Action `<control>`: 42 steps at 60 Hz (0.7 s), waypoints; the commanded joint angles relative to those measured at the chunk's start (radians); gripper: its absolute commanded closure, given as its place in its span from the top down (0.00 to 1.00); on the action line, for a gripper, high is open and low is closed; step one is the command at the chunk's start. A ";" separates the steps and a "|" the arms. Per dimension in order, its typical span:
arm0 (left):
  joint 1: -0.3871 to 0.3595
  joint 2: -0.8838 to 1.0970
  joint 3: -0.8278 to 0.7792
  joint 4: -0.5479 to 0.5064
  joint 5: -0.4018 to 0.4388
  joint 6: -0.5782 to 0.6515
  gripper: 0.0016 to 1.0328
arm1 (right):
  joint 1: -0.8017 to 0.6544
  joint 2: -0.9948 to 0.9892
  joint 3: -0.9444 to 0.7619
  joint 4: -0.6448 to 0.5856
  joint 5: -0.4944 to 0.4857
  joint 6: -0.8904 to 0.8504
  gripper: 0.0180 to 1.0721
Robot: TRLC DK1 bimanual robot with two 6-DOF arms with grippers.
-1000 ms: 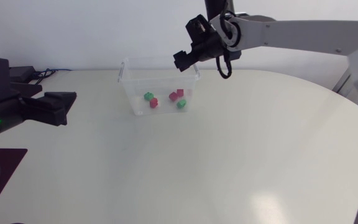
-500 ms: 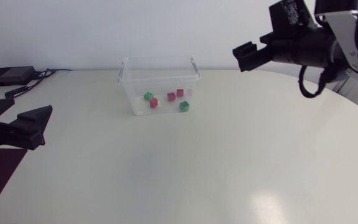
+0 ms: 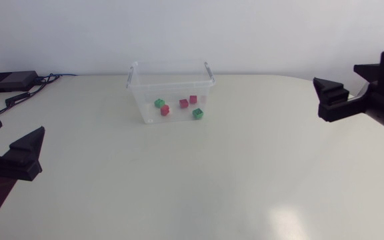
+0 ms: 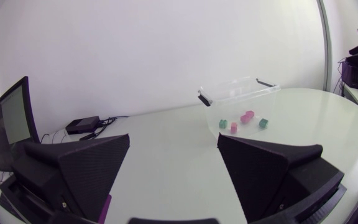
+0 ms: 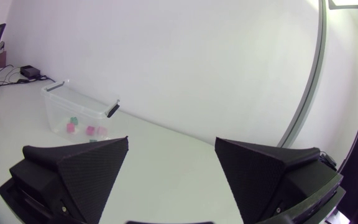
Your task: Place the duplo bricks in the container
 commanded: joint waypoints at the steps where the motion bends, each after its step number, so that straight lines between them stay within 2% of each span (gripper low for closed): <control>1: 0.017 -0.038 -0.039 0.023 -0.006 0.022 0.96 | -0.024 -0.066 -0.065 0.005 0.012 -0.034 0.96; 14: 0.040 -0.117 -0.102 0.053 -0.006 0.048 0.96 | -0.087 -0.210 -0.201 0.009 0.012 -0.060 0.96; 42: 0.040 -0.181 -0.259 0.179 0.040 -0.066 0.96 | -0.112 -0.455 -0.419 0.025 -0.031 0.114 0.96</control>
